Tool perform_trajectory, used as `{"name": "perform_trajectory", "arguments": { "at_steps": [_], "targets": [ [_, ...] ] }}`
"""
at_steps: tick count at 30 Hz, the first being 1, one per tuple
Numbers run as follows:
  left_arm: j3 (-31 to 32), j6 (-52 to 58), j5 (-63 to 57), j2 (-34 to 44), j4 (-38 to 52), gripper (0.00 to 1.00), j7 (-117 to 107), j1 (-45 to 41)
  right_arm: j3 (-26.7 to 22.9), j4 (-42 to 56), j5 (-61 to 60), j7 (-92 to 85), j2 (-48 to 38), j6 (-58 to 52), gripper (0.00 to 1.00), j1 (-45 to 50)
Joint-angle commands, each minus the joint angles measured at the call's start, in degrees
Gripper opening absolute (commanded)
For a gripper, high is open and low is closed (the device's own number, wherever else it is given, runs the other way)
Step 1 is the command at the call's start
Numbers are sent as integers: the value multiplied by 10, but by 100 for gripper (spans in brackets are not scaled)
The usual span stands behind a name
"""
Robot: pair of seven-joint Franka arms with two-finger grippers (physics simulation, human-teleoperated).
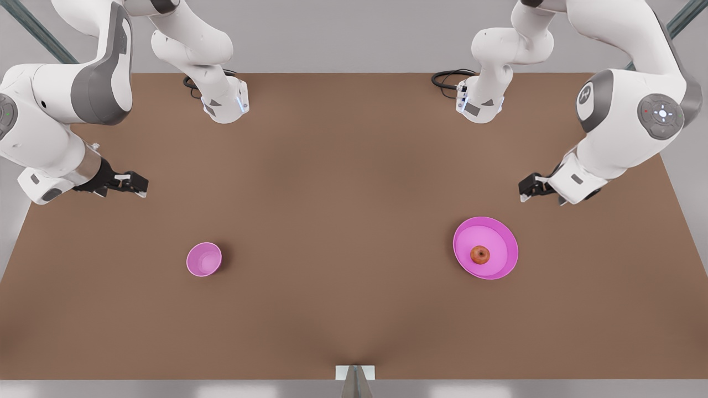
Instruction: Use the left arm to pick up the apple from the plate, transfer it to the gripper of the right arm, and then use the right arm to place it into the bowl
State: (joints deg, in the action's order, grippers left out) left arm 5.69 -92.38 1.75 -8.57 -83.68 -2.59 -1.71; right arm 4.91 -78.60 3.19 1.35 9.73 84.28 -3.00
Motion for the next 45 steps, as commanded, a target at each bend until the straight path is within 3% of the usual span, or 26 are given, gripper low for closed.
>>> {"name": "perform_trajectory", "arguments": {
  "at_steps": [1,5,7,13,23,45],
  "targets": [
    [0,-16,0,-7,3,100,42,0,0,0,0,5,-1,7,100,0],
    [3,-157,4,-98,-15,100,-6,-33,0,0,0,5,-1,7,100,0],
    [3,-302,4,-106,-104,100,-59,-43,1,0,0,5,-1,8,100,0],
    [2,-480,3,-137,-235,100,-60,-46,0,0,0,0,-1,7,100,-1],
    [0,-532,-31,-167,-300,100,-50,-23,0,0,0,-1,-1,7,100,-1],
    [0,-583,-37,-239,-294,100,-39,-14,0,0,-1,-2,-1,7,100,-1]
  ]
}}
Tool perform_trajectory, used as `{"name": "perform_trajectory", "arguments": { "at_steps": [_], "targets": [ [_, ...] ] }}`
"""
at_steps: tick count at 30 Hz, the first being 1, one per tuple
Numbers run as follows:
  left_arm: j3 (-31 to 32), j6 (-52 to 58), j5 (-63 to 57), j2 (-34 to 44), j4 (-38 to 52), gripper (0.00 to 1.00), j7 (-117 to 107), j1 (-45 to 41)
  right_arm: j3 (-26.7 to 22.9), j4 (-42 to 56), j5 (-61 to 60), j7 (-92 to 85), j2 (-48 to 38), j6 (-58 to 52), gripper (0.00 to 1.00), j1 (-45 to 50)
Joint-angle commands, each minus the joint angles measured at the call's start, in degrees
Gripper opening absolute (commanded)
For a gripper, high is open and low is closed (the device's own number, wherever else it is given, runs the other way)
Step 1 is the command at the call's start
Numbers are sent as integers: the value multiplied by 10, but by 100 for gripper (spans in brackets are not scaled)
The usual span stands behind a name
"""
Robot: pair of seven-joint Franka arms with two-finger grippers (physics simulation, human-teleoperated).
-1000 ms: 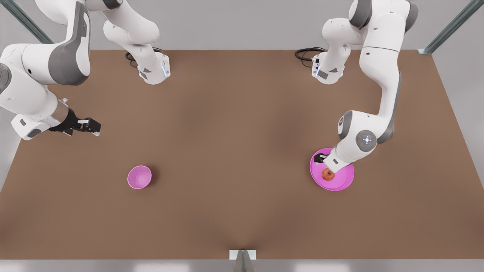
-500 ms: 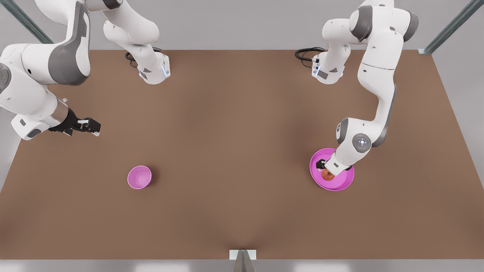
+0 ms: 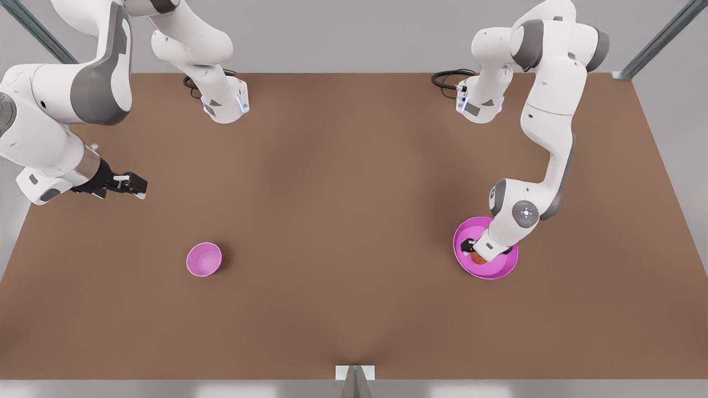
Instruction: Use the left arm to pick up the apple from the plate, transfer it to the gripper of the right arm, and then use the right arm to place it into the bowl
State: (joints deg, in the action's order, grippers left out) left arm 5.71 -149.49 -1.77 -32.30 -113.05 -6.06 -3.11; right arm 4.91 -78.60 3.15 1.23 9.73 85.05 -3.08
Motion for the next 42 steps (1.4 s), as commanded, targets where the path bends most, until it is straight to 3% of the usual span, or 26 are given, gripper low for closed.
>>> {"name": "perform_trajectory", "arguments": {
  "at_steps": [1,8,14,23,28,30,33,36,38,42],
  "targets": [
    [0,-13,-1,-2,0,100,-4,0,0,0,-1,-1,-1,-1,100,0],
    [0,-19,-1,-15,1,97,-4,0,0,0,-1,-2,-1,-1,100,0],
    [0,-19,-1,-18,4,78,-4,0,0,0,0,-2,-1,0,100,0],
    [0,-19,-1,-24,5,75,0,1,0,0,0,-3,-1,0,100,0],
    [4,-13,5,59,9,75,213,22,0,0,-1,-3,-1,-1,100,0],
    [60,3,6,76,9,74,228,23,0,0,-1,-3,-1,-1,100,0],
    [178,33,109,64,42,71,228,44,0,0,0,-2,-1,-1,100,1],
    [230,55,194,42,80,70,227,39,7,0,-1,6,-2,-19,100,11],
    [240,75,225,24,117,70,227,38,20,0,-76,7,-2,-18,100,6],
    [274,83,233,-34,207,70,329,30,11,2,-382,7,72,13,100,-25]
  ]
}}
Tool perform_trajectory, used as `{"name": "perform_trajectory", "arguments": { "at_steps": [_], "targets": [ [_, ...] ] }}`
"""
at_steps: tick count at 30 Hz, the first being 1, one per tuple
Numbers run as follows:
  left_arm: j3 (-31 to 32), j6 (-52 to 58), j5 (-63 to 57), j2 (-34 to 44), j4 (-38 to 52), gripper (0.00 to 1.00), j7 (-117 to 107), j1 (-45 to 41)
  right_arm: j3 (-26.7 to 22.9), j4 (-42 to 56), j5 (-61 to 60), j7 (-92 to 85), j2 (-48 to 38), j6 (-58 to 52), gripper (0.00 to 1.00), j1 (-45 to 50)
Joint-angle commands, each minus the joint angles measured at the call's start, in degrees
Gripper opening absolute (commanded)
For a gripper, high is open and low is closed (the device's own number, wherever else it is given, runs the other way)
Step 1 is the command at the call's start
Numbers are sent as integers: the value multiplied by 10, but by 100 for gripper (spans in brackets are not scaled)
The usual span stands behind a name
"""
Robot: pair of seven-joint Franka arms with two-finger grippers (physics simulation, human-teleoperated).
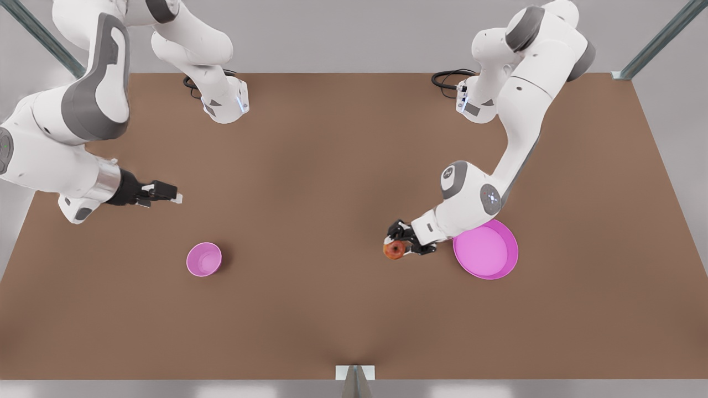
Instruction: Use the left arm to pick up the apple from the plate, transfer it to the gripper of the right arm, and then use the right arm to place it into the bowl
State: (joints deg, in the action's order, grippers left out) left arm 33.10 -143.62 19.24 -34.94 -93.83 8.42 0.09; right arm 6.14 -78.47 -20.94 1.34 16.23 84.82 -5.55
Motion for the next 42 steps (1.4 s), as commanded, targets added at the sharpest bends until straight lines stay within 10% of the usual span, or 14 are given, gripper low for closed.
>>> {"name": "perform_trajectory", "arguments": {
  "at_steps": [1,16,27,42],
  "targets": [
    [29,26,26,-28,29,69,251,0,-1,0,-269,-1,50,17,100,-38],
    [106,15,316,-167,170,69,1126,-63,121,-202,-524,-300,122,307,100,4],
    [106,-44,316,-213,219,69,1145,-121,222,-296,-553,-360,86,344,100,-105],
    [107,-44,319,-213,225,71,1100,-127,237,-285,-552,-361,106,390,100,-49]
  ]
}}
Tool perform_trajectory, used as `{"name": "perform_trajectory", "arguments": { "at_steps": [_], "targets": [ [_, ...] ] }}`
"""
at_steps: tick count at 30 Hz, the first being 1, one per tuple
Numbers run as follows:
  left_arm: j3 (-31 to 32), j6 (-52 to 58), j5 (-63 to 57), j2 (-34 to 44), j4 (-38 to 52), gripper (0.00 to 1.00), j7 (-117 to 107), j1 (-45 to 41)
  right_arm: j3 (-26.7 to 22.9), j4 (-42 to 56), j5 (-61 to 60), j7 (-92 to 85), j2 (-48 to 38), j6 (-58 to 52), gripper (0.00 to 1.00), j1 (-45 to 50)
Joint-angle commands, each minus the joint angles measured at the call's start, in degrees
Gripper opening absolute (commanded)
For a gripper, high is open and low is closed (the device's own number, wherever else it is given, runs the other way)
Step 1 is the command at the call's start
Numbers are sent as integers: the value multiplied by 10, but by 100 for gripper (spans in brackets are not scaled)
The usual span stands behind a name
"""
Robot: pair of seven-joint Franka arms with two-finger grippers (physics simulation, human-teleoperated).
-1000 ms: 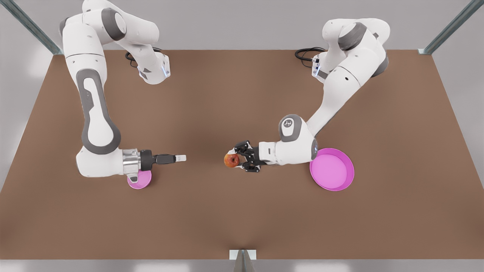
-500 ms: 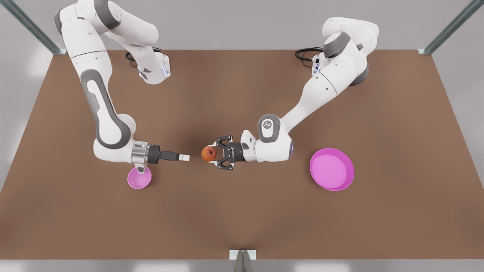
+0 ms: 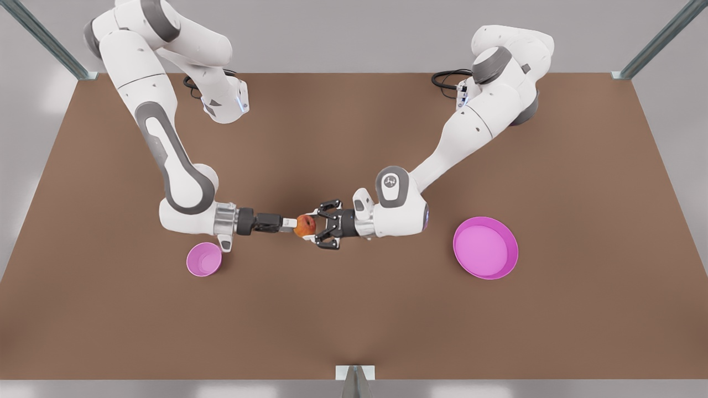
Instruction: Use the left arm to pick up the apple from the plate, transfer it to the gripper of the right arm, and then use the right arm to place it into the bowl
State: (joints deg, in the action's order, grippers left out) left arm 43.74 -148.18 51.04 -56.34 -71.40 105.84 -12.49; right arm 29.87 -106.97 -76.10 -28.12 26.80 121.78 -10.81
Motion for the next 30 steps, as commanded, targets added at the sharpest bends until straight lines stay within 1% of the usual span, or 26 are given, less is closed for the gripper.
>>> {"name": "perform_trajectory", "arguments": {
  "at_steps": [1,6,15,17,20,21,23,24,25,26,30],
  "targets": [
    [0,2,1,1,0,71,125,-1,1,-2,1,-66,-1,21,100,4],
    [-1,1,1,1,0,71,126,-4,10,-6,2,-66,-3,26,100,9],
    [-1,1,1,0,0,71,125,-4,10,-10,4,-84,2,75,100,46],
    [-1,1,1,1,0,71,126,-4,10,-10,4,-94,4,76,82,46],
    [-1,1,1,1,0,71,125,-4,10,-10,4,-94,4,90,61,53],
    [-1,1,1,1,0,71,125,-4,10,-9,4,-94,4,91,58,53],
    [-1,1,1,1,0,71,126,-4,10,-9,4,-94,4,90,58,53],
    [-1,1,1,1,0,72,125,-4,10,-8,4,-94,6,90,57,53],
    [-1,1,1,1,0,80,126,-4,10,-7,4,-94,6,90,57,53],
    [-1,1,1,1,0,99,122,-5,10,-7,4,-94,7,90,57,53],
    [-1,1,1,1,0,99,121,-4,10,-6,4,-95,6,86,57,50]
  ]
}}
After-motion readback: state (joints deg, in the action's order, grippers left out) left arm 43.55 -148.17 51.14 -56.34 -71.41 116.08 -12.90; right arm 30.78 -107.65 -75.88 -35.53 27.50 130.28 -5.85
